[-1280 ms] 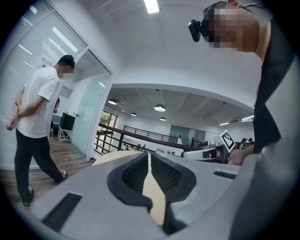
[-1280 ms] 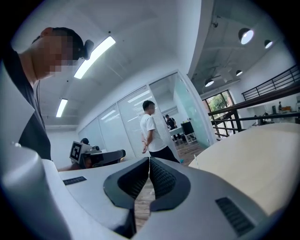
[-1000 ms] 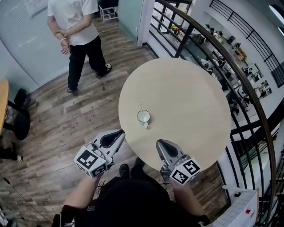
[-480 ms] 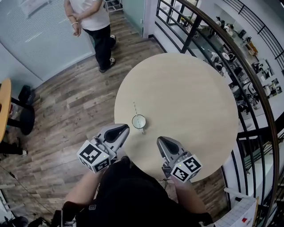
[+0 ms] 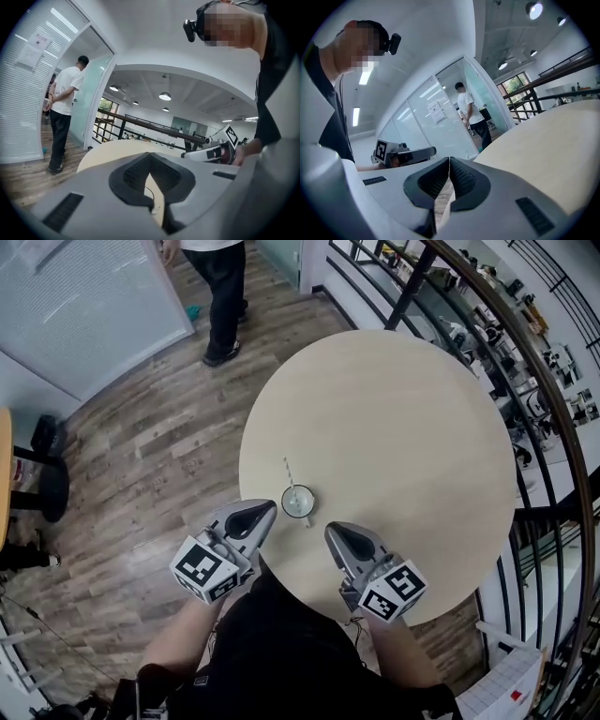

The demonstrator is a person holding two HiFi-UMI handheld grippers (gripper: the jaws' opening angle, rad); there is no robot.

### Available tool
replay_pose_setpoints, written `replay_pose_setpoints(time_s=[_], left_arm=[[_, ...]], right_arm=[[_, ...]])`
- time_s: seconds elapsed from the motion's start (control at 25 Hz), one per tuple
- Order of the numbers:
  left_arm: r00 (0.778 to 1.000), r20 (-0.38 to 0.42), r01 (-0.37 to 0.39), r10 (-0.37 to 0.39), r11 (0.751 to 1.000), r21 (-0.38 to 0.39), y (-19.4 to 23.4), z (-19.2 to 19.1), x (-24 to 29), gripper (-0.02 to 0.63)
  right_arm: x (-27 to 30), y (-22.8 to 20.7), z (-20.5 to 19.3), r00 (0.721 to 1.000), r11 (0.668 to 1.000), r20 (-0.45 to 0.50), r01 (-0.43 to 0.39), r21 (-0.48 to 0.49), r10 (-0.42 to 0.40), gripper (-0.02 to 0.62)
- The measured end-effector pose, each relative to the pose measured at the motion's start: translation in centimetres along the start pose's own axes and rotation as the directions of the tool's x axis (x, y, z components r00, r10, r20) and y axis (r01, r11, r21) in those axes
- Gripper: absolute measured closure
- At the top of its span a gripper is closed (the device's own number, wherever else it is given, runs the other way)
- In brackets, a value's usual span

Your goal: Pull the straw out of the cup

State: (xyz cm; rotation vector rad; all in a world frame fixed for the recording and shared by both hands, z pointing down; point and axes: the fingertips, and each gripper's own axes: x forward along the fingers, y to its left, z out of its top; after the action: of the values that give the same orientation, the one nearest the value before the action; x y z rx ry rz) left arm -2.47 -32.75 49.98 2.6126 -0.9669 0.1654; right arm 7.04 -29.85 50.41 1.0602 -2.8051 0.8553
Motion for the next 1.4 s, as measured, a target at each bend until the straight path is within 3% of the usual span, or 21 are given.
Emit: replay_pose_setpoints(time_s=[0.68, 1.04, 1.4], left_arm=[[0.998, -0.054, 0.026, -0.028, 0.999, -0.032, 3.7, -5.3, 5.3, 0.594], [0.992, -0.107, 0.059, -0.063, 0.997, -0.046, 5.0, -8.6, 7.1, 0.451], [0.977, -0.163, 0.119, -0.134, 0.988, -0.101, 4.9, -11.3, 8.7, 0.442]], right_arm=[[2.7, -3.2, -3.2, 0.997, 0.999, -0.072, 0.016, 0.034, -0.014, 0.572], [4.6, -3.8, -3.8, 0.996, 1.0, -0.084, -0.019, 0.009, 0.02, 0.572], [4.6, -3.4, -5.3, 0.996, 0.999, -0.087, -0.015, 0.032, 0.018, 0.572]])
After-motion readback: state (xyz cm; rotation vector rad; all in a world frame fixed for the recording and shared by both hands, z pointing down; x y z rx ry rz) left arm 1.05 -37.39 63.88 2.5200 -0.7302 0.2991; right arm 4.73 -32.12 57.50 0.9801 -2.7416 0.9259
